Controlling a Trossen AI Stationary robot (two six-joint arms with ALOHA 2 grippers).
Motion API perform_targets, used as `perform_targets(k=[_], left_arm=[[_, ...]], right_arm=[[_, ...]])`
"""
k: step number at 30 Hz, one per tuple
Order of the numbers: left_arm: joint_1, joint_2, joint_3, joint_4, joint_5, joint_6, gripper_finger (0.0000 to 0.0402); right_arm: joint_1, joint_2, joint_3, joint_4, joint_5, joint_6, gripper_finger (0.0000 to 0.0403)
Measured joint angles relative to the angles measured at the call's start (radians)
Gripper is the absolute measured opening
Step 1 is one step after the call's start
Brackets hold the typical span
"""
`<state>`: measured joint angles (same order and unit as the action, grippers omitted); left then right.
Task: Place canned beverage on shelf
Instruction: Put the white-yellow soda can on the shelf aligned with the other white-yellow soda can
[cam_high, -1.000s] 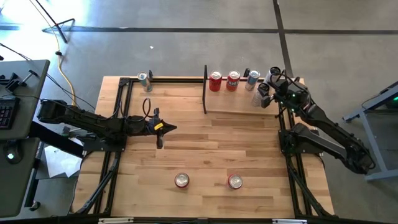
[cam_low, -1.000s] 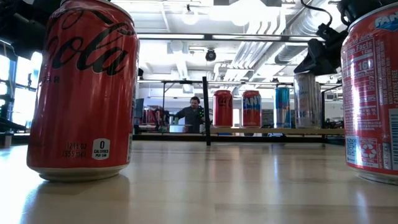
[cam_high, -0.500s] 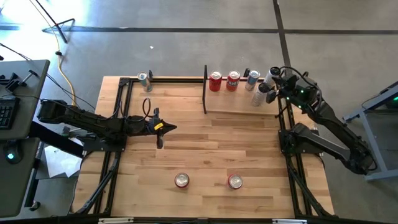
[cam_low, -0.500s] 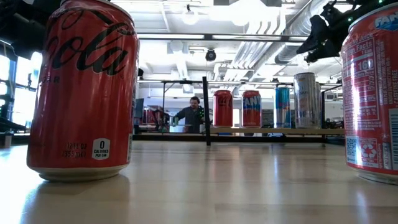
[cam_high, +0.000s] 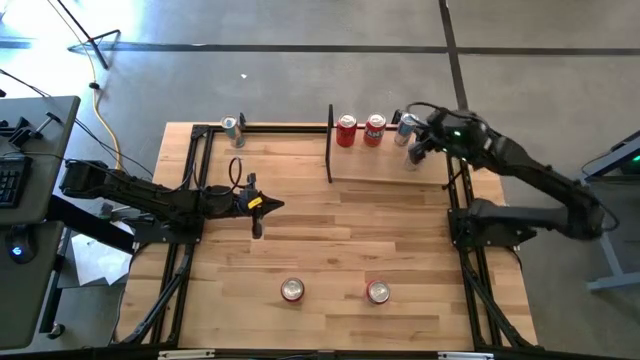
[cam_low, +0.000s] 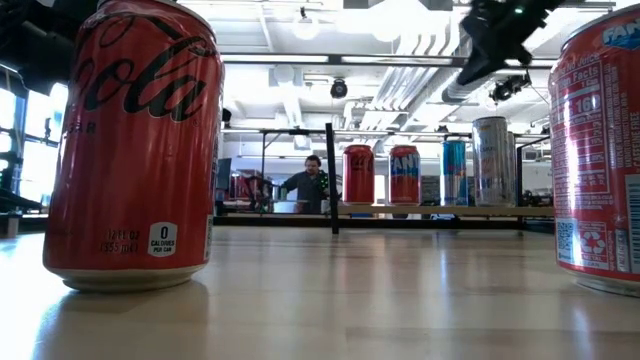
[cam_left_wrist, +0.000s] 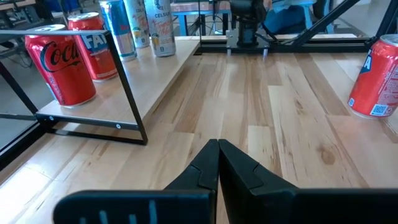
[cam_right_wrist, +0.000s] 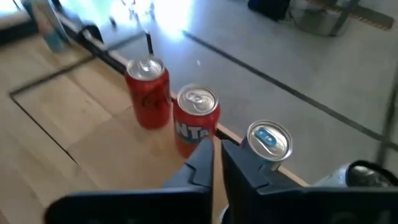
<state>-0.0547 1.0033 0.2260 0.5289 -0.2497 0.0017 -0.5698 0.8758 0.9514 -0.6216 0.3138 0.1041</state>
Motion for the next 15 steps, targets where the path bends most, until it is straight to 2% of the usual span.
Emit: perform_targets(k=[3, 10, 15], left_arm=[[0.000, 0.000, 0.000, 0.000, 0.000, 0.000, 0.0000], [0.000, 0.000, 0.000, -0.005, 0.000, 0.000, 0.0000], [0.000, 0.000, 0.000, -0.007, 0.000, 0.000, 0.0000]], right_arm=[[0.036, 0.124, 0.111, -0.098, 0.055, -0.011, 0.0003], [0.049, 0.366, 0.362, -0.314, 0.059, -0.042, 0.0003], [0.049, 0.481, 0.541, -0.477, 0.057, -0.042, 0.0001]])
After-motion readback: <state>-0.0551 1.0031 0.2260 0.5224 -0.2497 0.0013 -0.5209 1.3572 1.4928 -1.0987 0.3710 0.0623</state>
